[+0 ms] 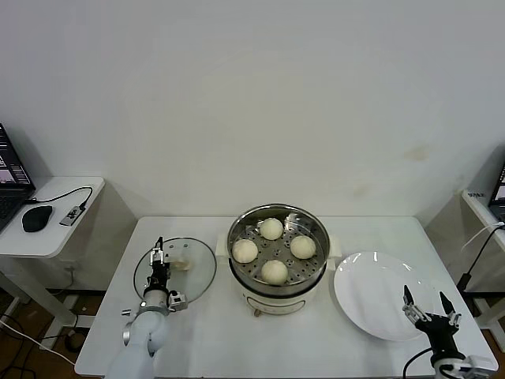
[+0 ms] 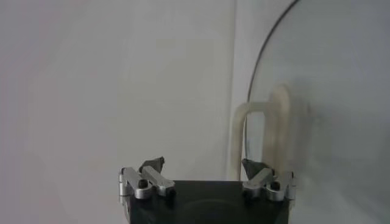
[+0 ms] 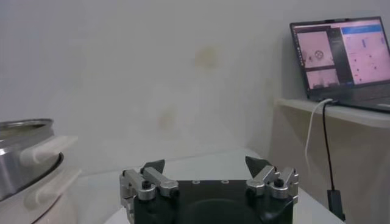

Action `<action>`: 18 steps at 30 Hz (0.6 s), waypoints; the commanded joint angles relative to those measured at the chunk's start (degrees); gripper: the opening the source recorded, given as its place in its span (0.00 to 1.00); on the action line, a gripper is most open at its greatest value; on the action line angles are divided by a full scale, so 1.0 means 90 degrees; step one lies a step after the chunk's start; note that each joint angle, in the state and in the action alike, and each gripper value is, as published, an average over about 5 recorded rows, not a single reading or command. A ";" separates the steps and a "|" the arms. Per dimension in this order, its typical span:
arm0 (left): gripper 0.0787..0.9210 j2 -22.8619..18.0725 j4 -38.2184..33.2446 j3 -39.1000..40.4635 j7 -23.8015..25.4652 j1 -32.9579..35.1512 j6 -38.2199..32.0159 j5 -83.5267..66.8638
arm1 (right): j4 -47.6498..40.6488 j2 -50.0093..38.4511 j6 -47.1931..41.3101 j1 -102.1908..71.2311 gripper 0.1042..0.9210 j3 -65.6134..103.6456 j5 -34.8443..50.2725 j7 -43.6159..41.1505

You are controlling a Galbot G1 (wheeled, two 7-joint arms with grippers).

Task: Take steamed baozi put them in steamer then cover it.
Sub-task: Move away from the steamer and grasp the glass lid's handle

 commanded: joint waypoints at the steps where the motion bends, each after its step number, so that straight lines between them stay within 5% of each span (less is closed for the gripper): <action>1: 0.88 -0.0003 0.0223 0.0005 -0.0043 -0.0031 -0.0006 -0.0015 | 0.0006 0.0001 0.0011 -0.0015 0.88 0.0001 -0.0006 -0.0004; 6: 0.80 0.0003 0.0277 0.0008 -0.0037 -0.0010 -0.0029 -0.0027 | 0.0008 0.0005 0.0021 -0.0037 0.88 0.0001 -0.0014 -0.0004; 18: 0.38 -0.0001 0.0485 0.0034 -0.0046 -0.0088 -0.0100 -0.0058 | 0.0040 -0.0123 0.0081 -0.0247 0.88 0.0002 -0.0091 -0.0012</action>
